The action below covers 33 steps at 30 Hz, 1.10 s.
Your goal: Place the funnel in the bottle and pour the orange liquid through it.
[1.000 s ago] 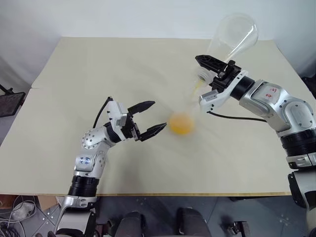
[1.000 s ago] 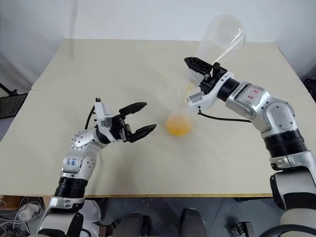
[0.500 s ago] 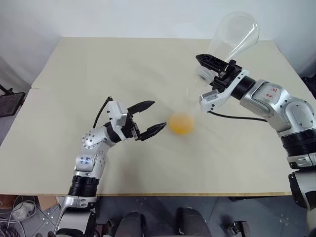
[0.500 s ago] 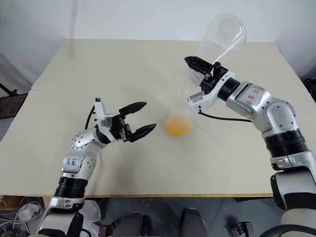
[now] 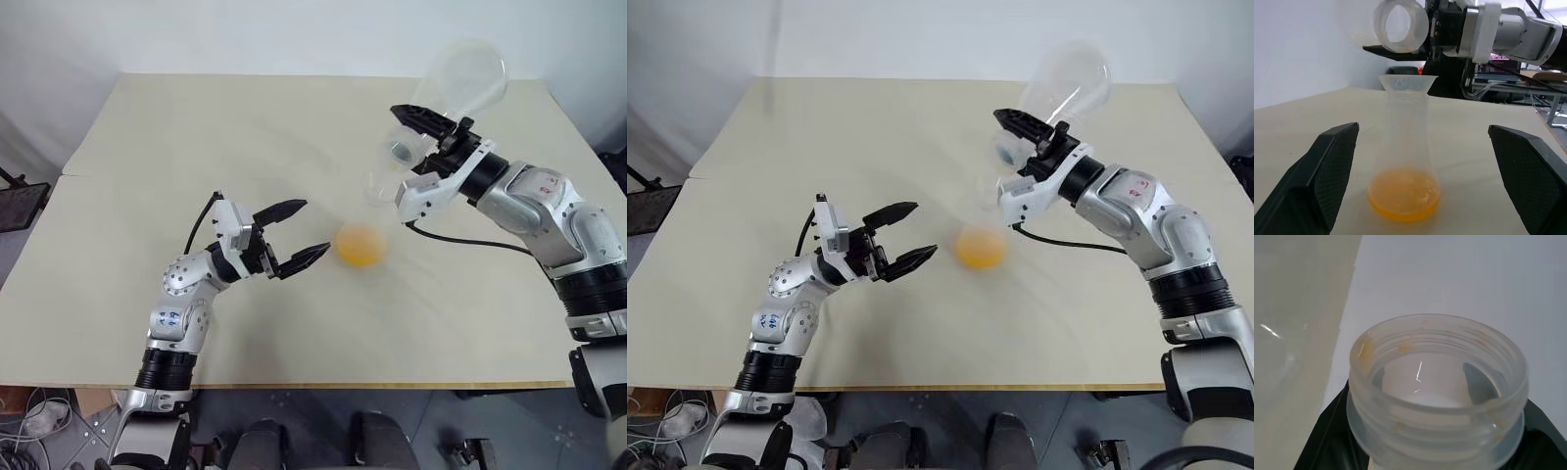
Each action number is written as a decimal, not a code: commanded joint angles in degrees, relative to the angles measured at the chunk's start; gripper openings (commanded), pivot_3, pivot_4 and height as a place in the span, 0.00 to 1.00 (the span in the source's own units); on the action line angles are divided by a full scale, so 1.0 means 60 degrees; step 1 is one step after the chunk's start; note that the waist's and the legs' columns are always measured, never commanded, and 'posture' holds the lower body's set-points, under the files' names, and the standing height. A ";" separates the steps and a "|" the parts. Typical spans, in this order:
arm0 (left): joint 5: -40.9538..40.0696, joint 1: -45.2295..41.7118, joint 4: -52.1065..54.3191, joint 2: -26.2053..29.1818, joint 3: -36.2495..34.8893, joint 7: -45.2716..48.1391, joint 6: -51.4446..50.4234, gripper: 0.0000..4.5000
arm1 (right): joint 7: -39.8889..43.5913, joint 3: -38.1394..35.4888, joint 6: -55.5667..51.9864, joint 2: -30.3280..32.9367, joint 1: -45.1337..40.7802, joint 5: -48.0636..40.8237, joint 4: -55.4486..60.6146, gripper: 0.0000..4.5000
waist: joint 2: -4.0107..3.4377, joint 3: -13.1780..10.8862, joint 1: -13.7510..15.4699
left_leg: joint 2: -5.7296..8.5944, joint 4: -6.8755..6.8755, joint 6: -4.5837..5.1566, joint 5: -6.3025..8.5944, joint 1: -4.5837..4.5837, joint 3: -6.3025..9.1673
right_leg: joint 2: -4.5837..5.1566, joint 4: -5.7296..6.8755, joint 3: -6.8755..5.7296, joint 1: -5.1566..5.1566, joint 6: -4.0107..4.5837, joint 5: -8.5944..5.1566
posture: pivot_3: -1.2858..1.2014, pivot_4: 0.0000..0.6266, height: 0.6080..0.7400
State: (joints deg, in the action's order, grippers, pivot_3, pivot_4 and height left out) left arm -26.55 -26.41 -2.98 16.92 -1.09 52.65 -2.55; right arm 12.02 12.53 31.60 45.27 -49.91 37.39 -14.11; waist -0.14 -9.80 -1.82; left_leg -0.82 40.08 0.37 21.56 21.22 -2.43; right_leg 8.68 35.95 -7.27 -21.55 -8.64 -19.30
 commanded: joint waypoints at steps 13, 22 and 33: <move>0.0014 -0.0127 0.0037 0.0156 -0.0033 0.0112 0.0118 1.00 | 0.3989 -0.3823 -0.7569 -0.0651 0.1362 -0.9243 0.2605 0.55 | 0.0001 0.0000 0.0082 | 0.0004 0.0008 0.0001 0.0000 0.0000 0.0025 | 0.0001 0.0001 -0.0023 0.0019 0.0000 0.0000 | 0.52 0.24 1.00; 0.0043 -0.0221 -0.0095 0.0110 0.0044 0.0196 0.0100 1.00 | 0.3272 -0.6412 -0.9230 -0.0700 0.2625 -1.0646 0.0933 0.55 | 0.0001 0.0000 0.0122 | 0.0007 0.0005 0.0000 0.0000 -0.0001 -0.0045 | 0.0001 -0.0001 -0.0025 0.0023 0.0001 0.0000 | 0.52 0.24 1.00; 0.0018 -0.0438 -0.0239 0.0101 0.0087 0.0325 0.0058 1.00 | 0.3499 -0.7342 -0.9535 -0.1646 0.3710 -1.2186 0.1064 0.71 | -0.0002 0.0001 0.0036 | -0.0002 0.0003 -0.0003 -0.0002 -0.0013 -0.0082 | -0.0003 -0.0003 -0.0014 0.0017 0.0001 0.0000 | 0.52 0.24 1.00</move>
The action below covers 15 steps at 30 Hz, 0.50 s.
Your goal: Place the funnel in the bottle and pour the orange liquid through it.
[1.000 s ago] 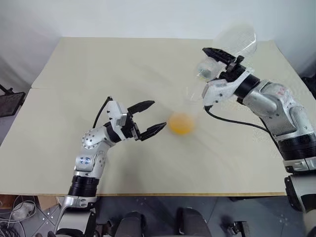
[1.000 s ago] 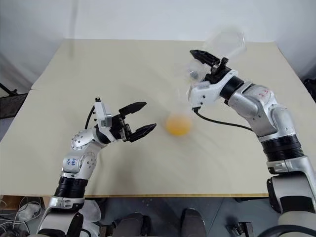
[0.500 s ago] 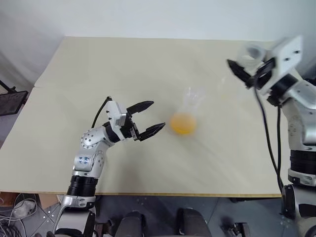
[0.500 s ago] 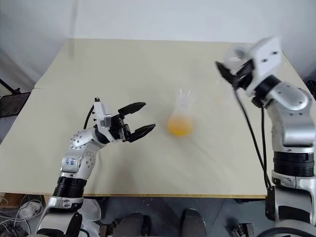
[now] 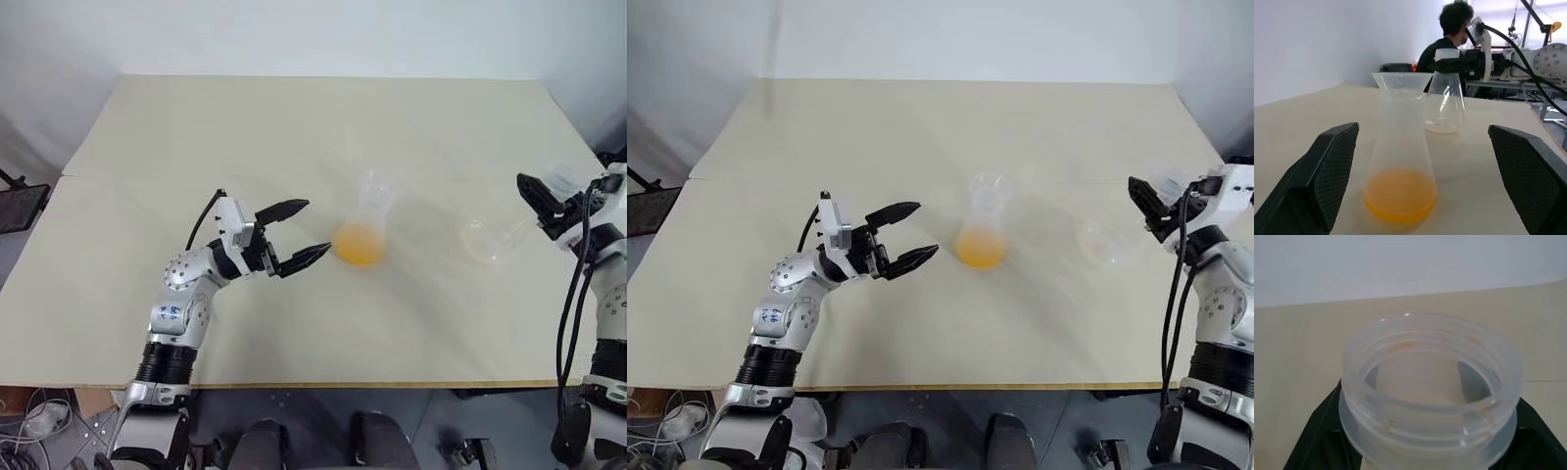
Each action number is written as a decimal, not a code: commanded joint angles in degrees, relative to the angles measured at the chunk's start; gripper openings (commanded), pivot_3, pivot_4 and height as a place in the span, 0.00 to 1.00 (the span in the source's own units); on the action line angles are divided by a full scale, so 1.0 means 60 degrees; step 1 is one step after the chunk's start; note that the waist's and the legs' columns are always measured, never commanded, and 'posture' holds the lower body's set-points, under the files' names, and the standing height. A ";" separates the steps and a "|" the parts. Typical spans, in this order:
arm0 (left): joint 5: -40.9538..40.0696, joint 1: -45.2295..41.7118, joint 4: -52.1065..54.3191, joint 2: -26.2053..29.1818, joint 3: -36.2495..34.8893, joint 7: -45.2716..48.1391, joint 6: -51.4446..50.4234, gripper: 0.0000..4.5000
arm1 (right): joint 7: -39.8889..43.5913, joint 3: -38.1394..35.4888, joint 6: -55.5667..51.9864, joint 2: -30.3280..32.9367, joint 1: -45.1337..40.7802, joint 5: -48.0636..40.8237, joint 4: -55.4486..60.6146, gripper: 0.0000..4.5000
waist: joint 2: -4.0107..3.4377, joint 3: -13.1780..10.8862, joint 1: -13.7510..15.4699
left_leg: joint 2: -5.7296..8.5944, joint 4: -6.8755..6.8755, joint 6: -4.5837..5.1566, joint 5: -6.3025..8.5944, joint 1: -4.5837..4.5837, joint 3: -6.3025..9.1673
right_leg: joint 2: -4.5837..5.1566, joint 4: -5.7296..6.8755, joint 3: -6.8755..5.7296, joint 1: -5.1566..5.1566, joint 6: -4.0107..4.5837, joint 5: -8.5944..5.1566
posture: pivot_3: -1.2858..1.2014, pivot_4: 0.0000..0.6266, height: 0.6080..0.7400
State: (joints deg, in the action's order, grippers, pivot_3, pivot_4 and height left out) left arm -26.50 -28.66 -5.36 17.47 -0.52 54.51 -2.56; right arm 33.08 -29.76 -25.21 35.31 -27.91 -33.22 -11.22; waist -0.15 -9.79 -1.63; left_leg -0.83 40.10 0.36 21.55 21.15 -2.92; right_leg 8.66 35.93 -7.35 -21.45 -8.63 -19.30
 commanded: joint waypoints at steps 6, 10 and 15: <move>0.0034 0.0011 0.0247 0.0214 -0.0076 0.0064 0.0012 1.00 | 0.0114 -0.0163 0.0102 0.0104 0.0529 -0.0404 0.1347 0.99 | 0.0000 0.0000 0.0093 | 0.0008 0.0005 0.0000 0.0000 0.0006 0.0007 | 0.0004 0.0000 0.0001 0.0001 0.0000 0.0000 | 0.52 0.24 1.00; 0.0015 -0.0017 0.0292 0.0530 -0.0228 0.0066 -0.0046 1.00 | 0.0208 -0.0499 0.0216 0.0224 0.0777 -0.0736 0.2181 0.99 | 0.0000 0.0000 0.0146 | 0.0006 0.0001 -0.0001 0.0000 0.0006 0.0008 | 0.0003 -0.0001 -0.0001 0.0000 0.0000 0.0000 | 0.52 0.24 1.00; -0.0063 0.0047 0.0220 0.0948 -0.0397 0.0166 -0.0154 1.00 | 0.0336 -0.1043 0.0687 0.0616 0.0783 -0.0919 0.2513 0.99 | 0.0000 0.0000 0.0245 | 0.0007 0.0002 0.0000 0.0000 0.0005 0.0004 | 0.0003 -0.0002 0.0000 0.0000 0.0000 0.0000 | 0.52 0.24 1.00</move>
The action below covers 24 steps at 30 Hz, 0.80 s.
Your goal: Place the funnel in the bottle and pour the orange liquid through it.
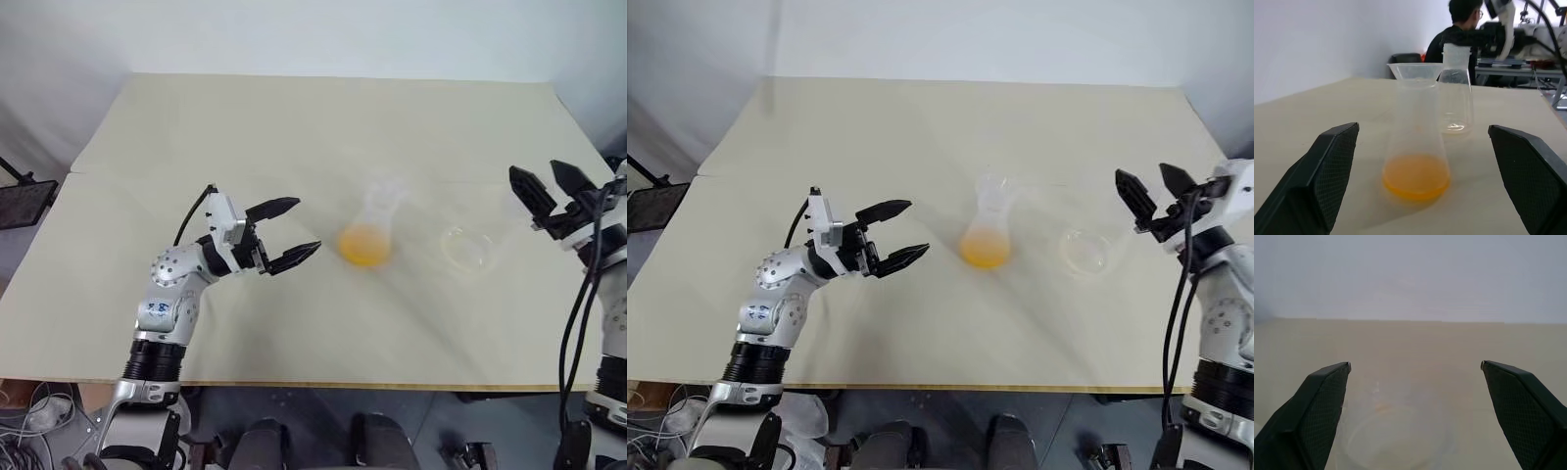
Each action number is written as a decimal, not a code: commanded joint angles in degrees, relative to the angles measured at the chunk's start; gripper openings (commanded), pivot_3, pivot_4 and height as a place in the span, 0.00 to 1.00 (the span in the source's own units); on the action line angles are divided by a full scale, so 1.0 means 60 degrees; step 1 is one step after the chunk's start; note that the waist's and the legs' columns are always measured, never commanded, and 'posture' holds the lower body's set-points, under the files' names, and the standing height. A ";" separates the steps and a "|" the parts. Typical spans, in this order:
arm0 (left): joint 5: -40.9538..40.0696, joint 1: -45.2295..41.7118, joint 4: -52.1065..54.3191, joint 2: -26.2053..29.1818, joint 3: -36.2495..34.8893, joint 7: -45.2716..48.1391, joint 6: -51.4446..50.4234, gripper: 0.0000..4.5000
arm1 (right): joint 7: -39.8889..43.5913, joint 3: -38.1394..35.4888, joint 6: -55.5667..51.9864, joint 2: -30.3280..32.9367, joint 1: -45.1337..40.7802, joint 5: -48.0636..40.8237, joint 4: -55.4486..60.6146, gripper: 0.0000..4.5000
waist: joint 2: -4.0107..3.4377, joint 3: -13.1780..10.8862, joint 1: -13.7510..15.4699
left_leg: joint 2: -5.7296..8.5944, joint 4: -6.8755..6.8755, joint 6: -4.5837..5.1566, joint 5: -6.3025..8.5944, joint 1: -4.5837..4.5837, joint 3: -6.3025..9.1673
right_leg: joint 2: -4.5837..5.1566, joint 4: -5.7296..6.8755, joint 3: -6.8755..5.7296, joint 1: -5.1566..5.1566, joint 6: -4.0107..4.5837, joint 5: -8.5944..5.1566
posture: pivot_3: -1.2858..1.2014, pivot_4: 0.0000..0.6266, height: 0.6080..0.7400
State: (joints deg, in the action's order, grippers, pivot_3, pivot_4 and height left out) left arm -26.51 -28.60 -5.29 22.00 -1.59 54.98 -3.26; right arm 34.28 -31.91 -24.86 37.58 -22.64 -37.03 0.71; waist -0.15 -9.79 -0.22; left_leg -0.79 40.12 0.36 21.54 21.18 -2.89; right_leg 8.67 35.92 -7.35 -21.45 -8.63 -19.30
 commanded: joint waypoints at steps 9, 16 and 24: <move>-0.0150 0.0072 0.0216 0.0854 -0.0371 0.0560 -0.0520 1.00 | 0.1589 -0.0250 0.0041 0.1200 -0.0524 -0.1691 0.1743 0.99 | -0.0002 -0.0001 0.0017 | -0.0009 -0.0005 0.0000 0.0000 -0.0001 0.0007 | -0.0009 -0.0005 -0.0012 0.0000 0.0000 0.0000 | 0.52 0.24 1.00; 0.0909 0.0937 0.0256 0.1980 -0.0135 0.1026 0.0341 1.00 | 0.4409 0.0810 0.1545 0.1144 0.2478 -0.0797 0.2760 0.99 | 0.0001 -0.0003 0.0081 | 0.0008 -0.0009 0.0003 0.0002 0.0004 0.0004 | 0.0002 -0.0010 -0.0008 0.0004 0.0000 0.0000 | 0.52 0.24 1.00; 0.0986 0.2032 0.1030 0.2360 -0.0491 0.0723 0.0472 1.00 | 0.6648 0.1633 0.3025 0.1230 0.5004 -0.0009 0.2950 0.99 | 0.0006 -0.0006 0.0151 | 0.0000 -0.0002 0.0004 0.0002 -0.0005 0.0003 | 0.0000 -0.0017 -0.0002 0.0012 0.0000 0.0000 | 0.52 0.24 1.00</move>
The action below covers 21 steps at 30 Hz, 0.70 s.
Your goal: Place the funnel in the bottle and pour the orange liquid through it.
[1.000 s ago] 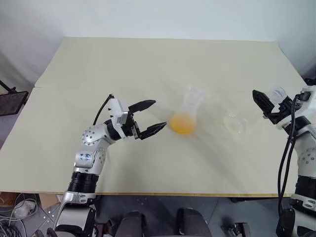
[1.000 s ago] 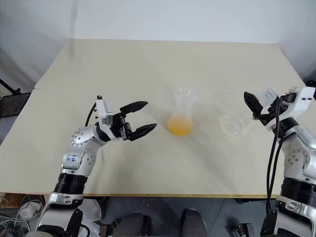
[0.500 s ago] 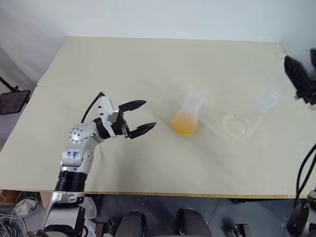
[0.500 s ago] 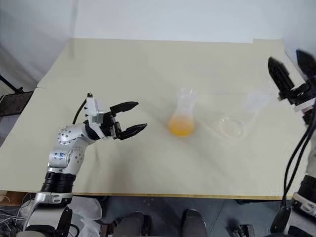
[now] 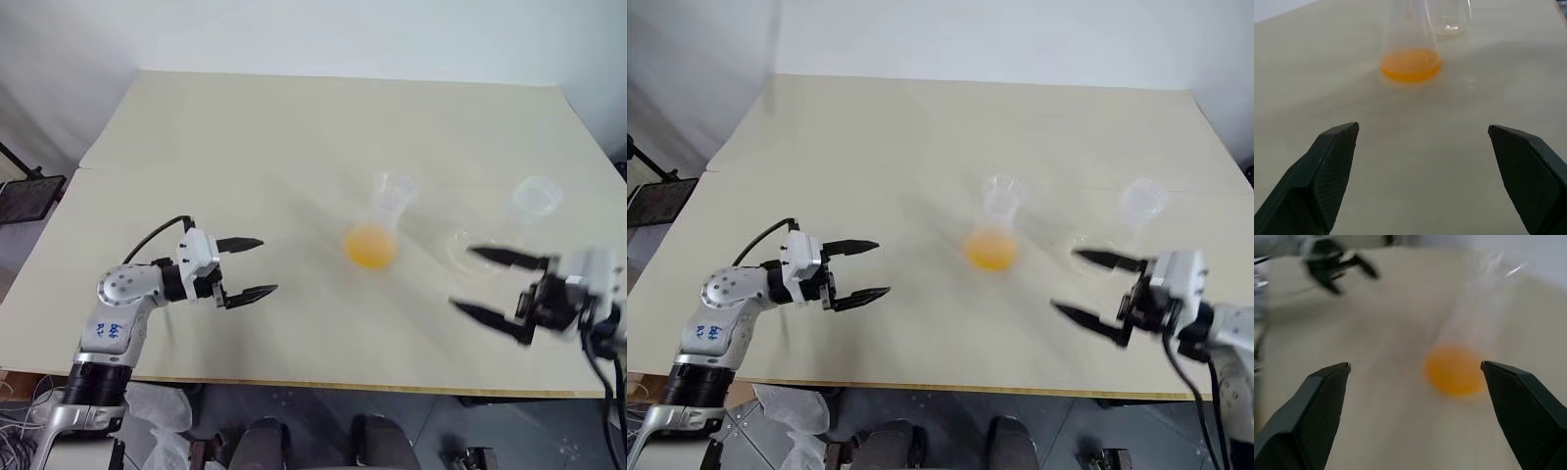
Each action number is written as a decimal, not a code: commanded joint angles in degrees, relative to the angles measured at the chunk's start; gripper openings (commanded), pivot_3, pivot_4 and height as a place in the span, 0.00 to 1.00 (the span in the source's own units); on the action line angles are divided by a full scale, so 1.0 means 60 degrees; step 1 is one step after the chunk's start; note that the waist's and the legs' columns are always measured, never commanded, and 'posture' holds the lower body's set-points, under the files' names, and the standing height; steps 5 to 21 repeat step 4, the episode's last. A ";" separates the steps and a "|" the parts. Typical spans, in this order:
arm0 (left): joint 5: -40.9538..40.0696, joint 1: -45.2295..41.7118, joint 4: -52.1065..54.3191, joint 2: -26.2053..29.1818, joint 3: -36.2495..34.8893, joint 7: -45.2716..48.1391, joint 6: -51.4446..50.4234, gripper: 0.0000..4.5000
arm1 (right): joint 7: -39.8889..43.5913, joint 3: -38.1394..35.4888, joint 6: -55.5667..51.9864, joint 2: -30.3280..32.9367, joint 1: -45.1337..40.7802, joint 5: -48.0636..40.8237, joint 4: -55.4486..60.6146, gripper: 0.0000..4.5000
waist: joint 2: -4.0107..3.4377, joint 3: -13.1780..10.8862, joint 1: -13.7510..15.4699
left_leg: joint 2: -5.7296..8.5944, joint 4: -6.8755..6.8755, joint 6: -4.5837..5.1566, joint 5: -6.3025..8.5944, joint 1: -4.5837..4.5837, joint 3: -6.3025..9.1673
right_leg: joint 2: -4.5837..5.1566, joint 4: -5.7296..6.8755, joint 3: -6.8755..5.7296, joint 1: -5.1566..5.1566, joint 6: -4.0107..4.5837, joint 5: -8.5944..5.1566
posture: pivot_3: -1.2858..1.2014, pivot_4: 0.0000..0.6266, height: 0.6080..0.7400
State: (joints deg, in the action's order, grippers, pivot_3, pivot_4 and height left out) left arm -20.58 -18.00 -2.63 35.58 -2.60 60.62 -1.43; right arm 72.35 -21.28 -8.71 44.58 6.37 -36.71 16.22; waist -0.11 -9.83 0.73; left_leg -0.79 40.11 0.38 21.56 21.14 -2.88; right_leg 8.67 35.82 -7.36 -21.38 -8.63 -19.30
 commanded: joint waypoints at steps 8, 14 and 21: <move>-0.0226 0.0663 0.1067 0.0091 -0.0455 -0.0473 -0.0224 1.00 | 0.0195 -0.0059 0.0402 -0.0042 0.0449 -0.0095 0.0538 0.99 | 0.0001 0.0000 -0.0031 | -0.0010 0.0002 -0.0001 0.0000 -0.0019 0.0020 | -0.0004 -0.0001 0.0014 0.0003 0.0000 0.0000 | 0.52 0.24 1.00; -0.0226 0.0663 0.1067 0.0091 -0.0455 -0.0473 -0.0224 1.00 | 0.0195 -0.0059 0.0402 -0.0042 0.0449 -0.0095 0.0538 0.99 | 0.0001 0.0000 -0.0031 | -0.0010 0.0002 -0.0001 0.0000 -0.0019 0.0020 | -0.0004 -0.0001 0.0014 0.0003 0.0000 0.0000 | 0.52 0.24 1.00; -0.0226 0.0663 0.1067 0.0091 -0.0455 -0.0473 -0.0224 1.00 | 0.0195 -0.0059 0.0402 -0.0042 0.0449 -0.0095 0.0538 0.99 | 0.0001 0.0000 -0.0031 | -0.0010 0.0002 -0.0001 0.0000 -0.0019 0.0020 | -0.0004 -0.0001 0.0014 0.0003 0.0000 0.0000 | 0.52 0.24 1.00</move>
